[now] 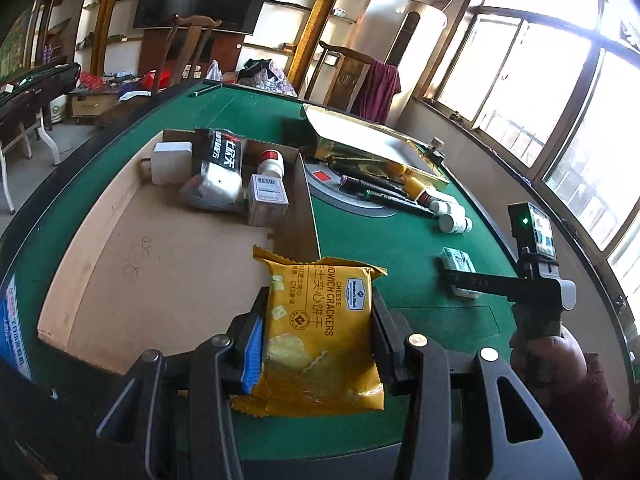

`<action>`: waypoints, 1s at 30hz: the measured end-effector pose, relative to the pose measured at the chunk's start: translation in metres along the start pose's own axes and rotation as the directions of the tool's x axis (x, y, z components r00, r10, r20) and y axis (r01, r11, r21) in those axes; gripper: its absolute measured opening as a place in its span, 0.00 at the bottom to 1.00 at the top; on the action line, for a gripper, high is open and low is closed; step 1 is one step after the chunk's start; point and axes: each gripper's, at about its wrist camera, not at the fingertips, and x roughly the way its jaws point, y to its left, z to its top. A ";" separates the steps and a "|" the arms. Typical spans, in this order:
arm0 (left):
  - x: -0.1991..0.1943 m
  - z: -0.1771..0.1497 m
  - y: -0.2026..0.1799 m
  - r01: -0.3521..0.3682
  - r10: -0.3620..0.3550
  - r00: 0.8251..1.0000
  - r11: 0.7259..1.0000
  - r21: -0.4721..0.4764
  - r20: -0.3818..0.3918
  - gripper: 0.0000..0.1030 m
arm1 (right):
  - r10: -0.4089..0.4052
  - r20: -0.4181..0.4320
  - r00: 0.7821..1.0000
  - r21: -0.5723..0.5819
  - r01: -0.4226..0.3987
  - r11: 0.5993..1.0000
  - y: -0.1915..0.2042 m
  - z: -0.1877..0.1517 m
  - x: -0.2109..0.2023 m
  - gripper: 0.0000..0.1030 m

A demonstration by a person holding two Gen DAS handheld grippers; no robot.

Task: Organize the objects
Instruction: 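Carry the cracker packet toward the tray with the left gripper while the right gripper grasps the blue tissue pack, then lower the cracker packet and blue tissue pack into the tray and open both grippers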

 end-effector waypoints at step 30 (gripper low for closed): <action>-0.026 0.061 0.079 -0.273 0.273 0.960 0.962 -0.020 0.060 0.43 | 0.643 -0.026 0.765 -0.197 -0.635 0.747 0.163 0.051 -0.106 0.50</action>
